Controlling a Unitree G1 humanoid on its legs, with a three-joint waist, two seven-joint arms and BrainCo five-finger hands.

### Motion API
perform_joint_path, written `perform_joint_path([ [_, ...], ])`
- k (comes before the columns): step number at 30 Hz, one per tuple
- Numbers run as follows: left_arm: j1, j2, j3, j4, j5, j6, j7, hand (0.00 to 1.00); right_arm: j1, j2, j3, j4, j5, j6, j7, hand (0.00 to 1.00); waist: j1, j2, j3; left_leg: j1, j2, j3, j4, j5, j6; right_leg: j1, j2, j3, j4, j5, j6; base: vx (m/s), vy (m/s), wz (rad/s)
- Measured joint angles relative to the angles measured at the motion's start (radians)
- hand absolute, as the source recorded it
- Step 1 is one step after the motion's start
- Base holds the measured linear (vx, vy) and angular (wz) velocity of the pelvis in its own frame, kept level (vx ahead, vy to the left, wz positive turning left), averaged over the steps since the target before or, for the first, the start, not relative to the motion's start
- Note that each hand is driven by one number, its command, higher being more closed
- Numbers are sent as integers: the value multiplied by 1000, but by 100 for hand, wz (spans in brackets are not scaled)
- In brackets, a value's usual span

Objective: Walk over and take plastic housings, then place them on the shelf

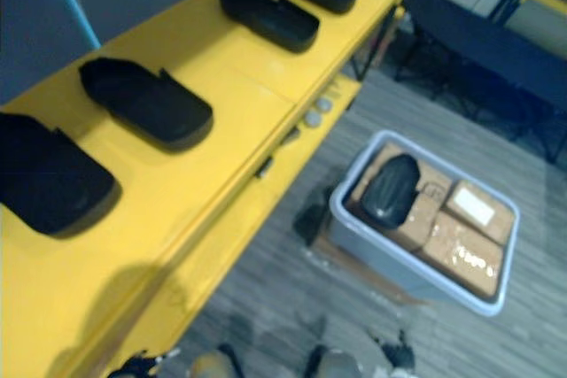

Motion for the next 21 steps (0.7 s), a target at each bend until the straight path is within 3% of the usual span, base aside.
perform_joint_path([
  [2, 15, -49, 10, 7, -12, -8, -9, 0, -42, -18, 34, -13, 1, 0, -2, 0, 5, 18, -8, -7, 12, -1, -41, 39, -29, 9, 35, -21, -74, 1, 4, -85, -263, -29],
  [4, 13, -82, 14, 14, -51, -41, -12, 0, -58, -24, 88, -39, 1, 15, 1, 0, 5, 12, -5, -5, 28, -11, -72, 91, -56, 23, 65, -36, -102, -44, 62, -98, -298, 0],
  [8, 18, -98, 14, 6, -118, -81, -4, 0, -47, -51, 127, -50, 8, 46, -3, 0, 4, 7, 23, -1, 54, -54, -45, 119, -79, 60, 101, -40, -126, -110, 56, -157, -216, 0],
  [10, 40, -146, 21, 10, -119, -111, -9, 0, -42, -76, 120, -50, 15, 50, -43, 0, 12, 20, 30, 21, 40, -59, -67, 118, -80, 33, 91, 21, -127, -122, 55, -213, 5, -75],
  [13, 33, -164, -10, 14, -107, -180, -15, 0, -12, -89, 33, -48, 112, 45, -125, 0, -19, 37, 34, 26, -22, -86, -136, 128, -86, -45, 54, 85, -107, -119, 65, -206, 121, -56],
  [15, 10, -151, -40, 15, -114, -208, -8, 0, 22, -90, -12, -36, 141, 41, -162, 0, -26, 30, 38, 27, -54, -102, -167, 126, -85, -77, 39, 119, -117, -112, 73, -140, 127, -59],
  [19, -106, -103, -93, -16, -41, -269, -4, 0, 96, -58, -85, 0, 158, 35, -192, 0, -49, -12, 60, 24, -89, -107, -190, 125, -83, -108, 21, 156, -145, -98, 81, -61, 68, -37],
  [20, -219, -105, -235, -155, -88, -244, 10, 0, 73, 23, -123, 29, 158, 16, -124, 0, -69, -23, 46, -41, -122, -219, -25, 24, -32, -99, -1, 163, -144, -28, 68, -15, 22, -7],
  [21, -219, -105, -235, -155, -88, -244, 10, 0, 73, 23, -122, 29, 158, 16, -124, 0, -69, -24, 45, -42, -122, -218, -22, 22, -32, -99, -2, 163, -143, -28, 68, 0, 0, 0],
])
